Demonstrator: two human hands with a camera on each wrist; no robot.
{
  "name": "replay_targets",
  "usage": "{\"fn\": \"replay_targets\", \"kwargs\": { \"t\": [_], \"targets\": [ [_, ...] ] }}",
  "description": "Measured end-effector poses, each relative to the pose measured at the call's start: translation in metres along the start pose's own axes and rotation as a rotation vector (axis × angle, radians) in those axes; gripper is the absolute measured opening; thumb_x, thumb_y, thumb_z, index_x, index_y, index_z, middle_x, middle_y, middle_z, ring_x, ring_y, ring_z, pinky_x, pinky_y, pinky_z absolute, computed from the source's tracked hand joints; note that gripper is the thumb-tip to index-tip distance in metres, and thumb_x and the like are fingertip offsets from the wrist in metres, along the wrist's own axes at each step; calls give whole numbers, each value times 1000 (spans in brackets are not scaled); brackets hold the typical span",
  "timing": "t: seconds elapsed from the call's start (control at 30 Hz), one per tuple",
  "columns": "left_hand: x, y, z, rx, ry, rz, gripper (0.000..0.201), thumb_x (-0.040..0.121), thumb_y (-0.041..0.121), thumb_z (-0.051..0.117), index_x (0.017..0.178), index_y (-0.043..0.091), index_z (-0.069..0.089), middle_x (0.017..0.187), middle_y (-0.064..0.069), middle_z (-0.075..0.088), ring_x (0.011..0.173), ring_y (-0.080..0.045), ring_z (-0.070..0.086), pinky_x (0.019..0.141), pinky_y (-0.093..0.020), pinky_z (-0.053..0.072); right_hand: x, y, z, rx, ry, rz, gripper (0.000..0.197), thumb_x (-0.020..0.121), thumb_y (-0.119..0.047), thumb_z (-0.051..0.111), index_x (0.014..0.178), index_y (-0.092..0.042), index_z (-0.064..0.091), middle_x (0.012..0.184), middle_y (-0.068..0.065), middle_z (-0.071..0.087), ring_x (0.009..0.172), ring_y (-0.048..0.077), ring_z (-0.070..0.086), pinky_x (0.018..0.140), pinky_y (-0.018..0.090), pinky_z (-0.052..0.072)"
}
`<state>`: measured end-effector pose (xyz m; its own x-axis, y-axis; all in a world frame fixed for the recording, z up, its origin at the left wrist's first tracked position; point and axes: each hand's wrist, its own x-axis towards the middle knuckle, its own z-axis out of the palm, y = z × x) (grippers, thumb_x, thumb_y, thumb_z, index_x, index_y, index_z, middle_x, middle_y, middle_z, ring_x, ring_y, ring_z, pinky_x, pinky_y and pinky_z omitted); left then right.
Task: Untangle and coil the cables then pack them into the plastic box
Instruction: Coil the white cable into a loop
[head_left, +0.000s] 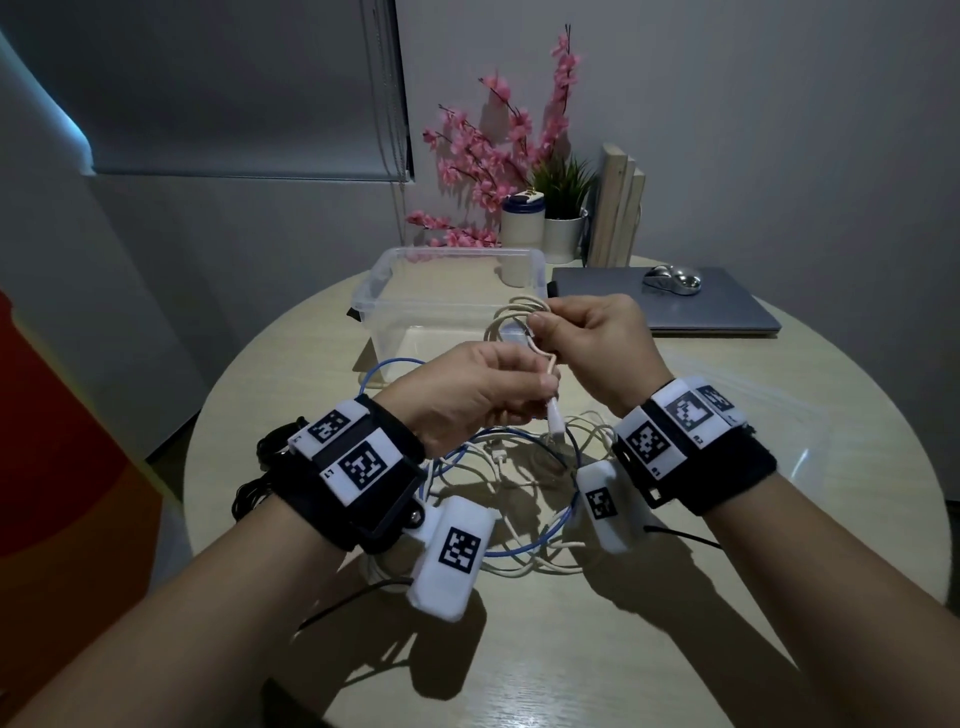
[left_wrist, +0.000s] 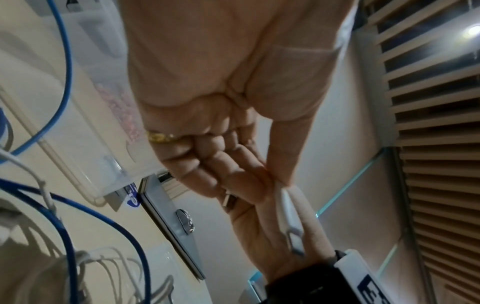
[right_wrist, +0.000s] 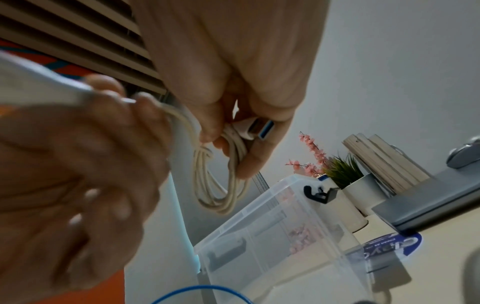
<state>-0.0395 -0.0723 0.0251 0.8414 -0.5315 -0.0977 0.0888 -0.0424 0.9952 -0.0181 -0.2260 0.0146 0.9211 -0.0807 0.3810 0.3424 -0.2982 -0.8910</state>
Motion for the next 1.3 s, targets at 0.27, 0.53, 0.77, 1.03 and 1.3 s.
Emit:
{"fn": "replay_targets", "kwargs": {
  "t": [0.27,0.53,0.77,1.03,1.3],
  "targets": [
    [-6,-5,-16,358,-194,-84,18,79,9,73,70,16,60,69,-4,64,63,-13,58,63,-26,36,5,3,-9,56,67,51,11,89,-16,63,91,-18,74,79,20,71,73,37,69,70,48,59],
    [5,-5,-44,627,301,-125,23,85,0,58,67,13,50,60,-9,59,46,-14,57,45,-21,42,0,-6,-12,126,17,118,18,95,-11,54,100,-2,68,79,23,62,73,41,67,66,54,58],
    [12,-2,-47,211,505,96,20,90,-2,57,75,10,51,67,-15,64,60,-21,67,61,-31,57,-3,-11,-12,211,-70,187,17,94,-9,54,98,3,66,75,19,57,60,29,63,67,57,57],
    [14,6,-25,-412,367,103,8,95,1,48,99,3,55,57,-8,65,50,-11,63,49,-24,54,-4,-16,-7,336,-104,232,23,95,-13,55,102,7,63,68,9,58,50,16,62,58,41,59],
    [7,1,-19,-207,125,-12,26,95,22,51,116,11,62,119,-11,67,107,-19,66,81,-38,51,-1,-15,-12,374,-32,227,28,92,-18,58,107,5,65,84,21,63,64,25,62,56,36,55]
  ]
}}
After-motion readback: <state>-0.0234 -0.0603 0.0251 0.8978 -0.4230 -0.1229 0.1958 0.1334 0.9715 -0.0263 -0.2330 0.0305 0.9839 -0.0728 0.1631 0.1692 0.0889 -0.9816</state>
